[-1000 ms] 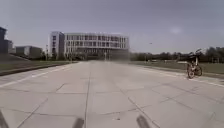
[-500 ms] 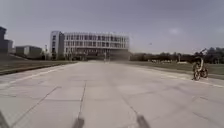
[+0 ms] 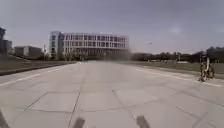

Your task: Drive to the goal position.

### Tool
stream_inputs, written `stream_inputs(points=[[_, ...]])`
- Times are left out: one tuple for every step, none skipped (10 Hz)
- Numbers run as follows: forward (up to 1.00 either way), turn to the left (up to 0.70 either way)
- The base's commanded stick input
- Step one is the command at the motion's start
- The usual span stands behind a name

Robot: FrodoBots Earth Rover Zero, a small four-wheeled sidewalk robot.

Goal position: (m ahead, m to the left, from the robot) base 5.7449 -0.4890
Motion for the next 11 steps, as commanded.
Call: stream_inputs(points=[[0.7,0.0],[0.7,0.0],[0.7,0.0],[0.7,0.0],[0.7,0.0],[0.7,0.0],[0.7,0.0],[0.7,0.0],[0.7,0.0],[0.7,0.0],[0.7,0.0]])
